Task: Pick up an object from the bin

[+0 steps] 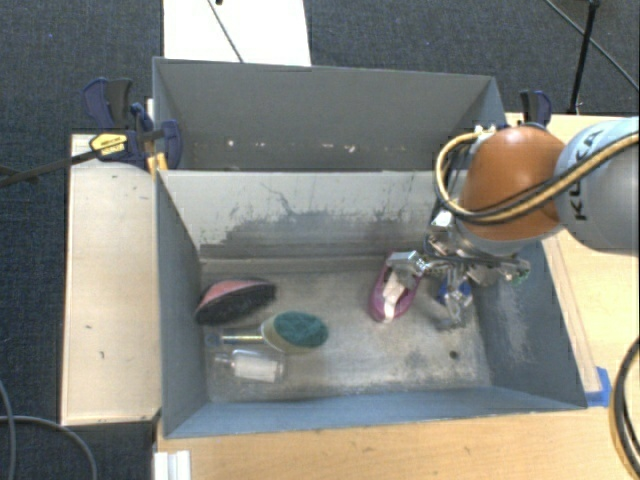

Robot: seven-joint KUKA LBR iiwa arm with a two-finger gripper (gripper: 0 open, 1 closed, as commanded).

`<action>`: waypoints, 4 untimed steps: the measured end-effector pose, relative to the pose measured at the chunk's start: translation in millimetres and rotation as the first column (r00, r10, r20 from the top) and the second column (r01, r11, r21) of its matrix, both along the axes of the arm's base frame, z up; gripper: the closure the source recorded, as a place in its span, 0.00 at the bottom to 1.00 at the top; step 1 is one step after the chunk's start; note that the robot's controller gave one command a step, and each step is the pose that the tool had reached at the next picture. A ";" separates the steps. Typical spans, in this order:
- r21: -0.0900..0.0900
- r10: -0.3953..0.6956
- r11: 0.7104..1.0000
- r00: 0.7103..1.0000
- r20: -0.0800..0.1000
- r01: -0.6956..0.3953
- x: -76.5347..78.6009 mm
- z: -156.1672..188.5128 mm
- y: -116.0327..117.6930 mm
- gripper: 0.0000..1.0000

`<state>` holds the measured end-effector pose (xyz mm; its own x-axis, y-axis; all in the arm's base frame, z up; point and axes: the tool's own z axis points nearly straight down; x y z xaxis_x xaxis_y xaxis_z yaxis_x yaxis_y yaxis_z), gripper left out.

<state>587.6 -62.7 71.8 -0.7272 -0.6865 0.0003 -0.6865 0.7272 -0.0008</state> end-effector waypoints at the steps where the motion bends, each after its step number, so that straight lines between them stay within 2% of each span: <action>1: 0.001 -0.157 0.988 0.988 0.006 0.157 -16.6 39.5 -56.1 0.00; 2: 0.006 -0.042 0.999 0.999 0.011 0.042 6.8 1.4 -65.2 0.00; 3: 0.003 -0.056 0.998 0.998 -0.004 0.056 -43.5 -1.6 -30.3 0.00; 4: 0.005 -0.070 0.998 0.998 0.002 0.070 -29.9 9.0 -78.6 0.00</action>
Offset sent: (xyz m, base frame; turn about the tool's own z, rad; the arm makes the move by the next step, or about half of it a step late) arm -0.0176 -0.0540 0.0373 0.1565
